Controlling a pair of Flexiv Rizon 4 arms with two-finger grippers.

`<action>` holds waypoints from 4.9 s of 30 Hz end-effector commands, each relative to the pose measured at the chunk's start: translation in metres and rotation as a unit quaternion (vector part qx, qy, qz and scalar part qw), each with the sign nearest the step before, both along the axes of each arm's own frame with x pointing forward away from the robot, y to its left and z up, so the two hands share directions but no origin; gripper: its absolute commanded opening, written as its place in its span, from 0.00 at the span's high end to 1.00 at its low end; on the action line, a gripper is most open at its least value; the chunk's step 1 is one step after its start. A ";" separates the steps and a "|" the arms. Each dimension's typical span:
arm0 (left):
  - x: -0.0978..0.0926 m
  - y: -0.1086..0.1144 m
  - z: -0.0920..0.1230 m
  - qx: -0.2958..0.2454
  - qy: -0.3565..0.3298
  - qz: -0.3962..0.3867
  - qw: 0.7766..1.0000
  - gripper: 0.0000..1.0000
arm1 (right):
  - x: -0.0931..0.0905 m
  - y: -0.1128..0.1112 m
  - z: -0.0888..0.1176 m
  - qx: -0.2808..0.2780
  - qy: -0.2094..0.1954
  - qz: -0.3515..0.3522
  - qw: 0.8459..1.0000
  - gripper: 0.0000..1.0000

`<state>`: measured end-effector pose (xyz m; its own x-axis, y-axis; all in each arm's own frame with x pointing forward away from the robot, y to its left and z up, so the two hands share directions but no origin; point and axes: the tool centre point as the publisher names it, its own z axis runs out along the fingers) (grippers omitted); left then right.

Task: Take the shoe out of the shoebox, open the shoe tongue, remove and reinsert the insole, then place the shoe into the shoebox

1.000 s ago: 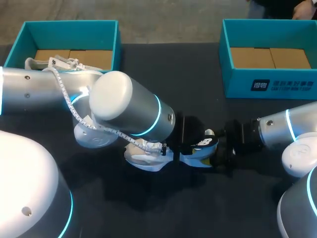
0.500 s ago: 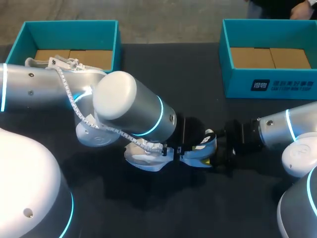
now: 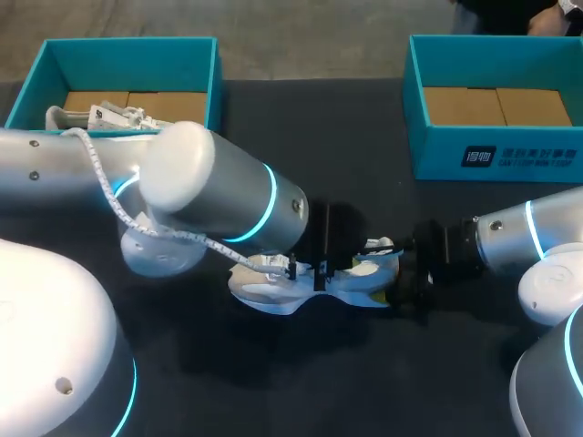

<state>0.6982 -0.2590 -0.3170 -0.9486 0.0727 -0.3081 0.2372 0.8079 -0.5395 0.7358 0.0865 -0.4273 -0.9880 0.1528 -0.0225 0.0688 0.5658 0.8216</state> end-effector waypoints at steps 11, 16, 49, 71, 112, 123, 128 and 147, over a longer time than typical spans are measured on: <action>-0.001 0.018 0.039 -0.073 0.023 -0.027 0.997 1.00 | 0.000 0.001 0.000 -0.003 0.001 -0.001 1.000 1.00; 0.001 0.014 0.047 -0.088 0.034 -0.033 0.995 1.00 | 0.000 0.001 0.000 -0.003 0.001 -0.001 1.000 1.00; -0.023 -0.017 0.145 -0.170 0.069 -0.150 0.971 1.00 | 0.000 0.001 0.000 -0.003 0.001 -0.001 1.000 1.00; -0.027 -0.019 0.166 -0.163 0.064 -0.169 0.970 1.00 | 0.000 0.001 0.000 -0.003 0.001 -0.001 1.000 1.00; -0.039 -0.042 0.260 -0.258 0.302 -0.131 0.908 1.00 | 0.000 0.001 0.000 -0.003 0.001 -0.001 1.000 1.00; -0.052 -0.028 0.304 -0.303 0.390 -0.112 0.863 1.00 | 0.000 0.001 0.000 -0.003 0.001 -0.001 1.000 1.00; -0.056 -0.019 0.323 -0.326 0.407 -0.110 0.846 1.00 | 0.000 0.001 0.000 -0.003 0.001 -0.001 1.000 1.00; -0.069 -0.005 0.352 -0.377 0.465 -0.109 0.793 1.00 | 0.000 0.001 0.000 -0.003 0.001 -0.001 1.000 1.00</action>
<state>0.6300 -0.2635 0.0360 -0.7801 0.3954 0.4850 -0.4564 0.1707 -0.8733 0.7358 0.0864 -0.4273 -0.9880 0.1528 -0.0226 0.0687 0.5659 0.8216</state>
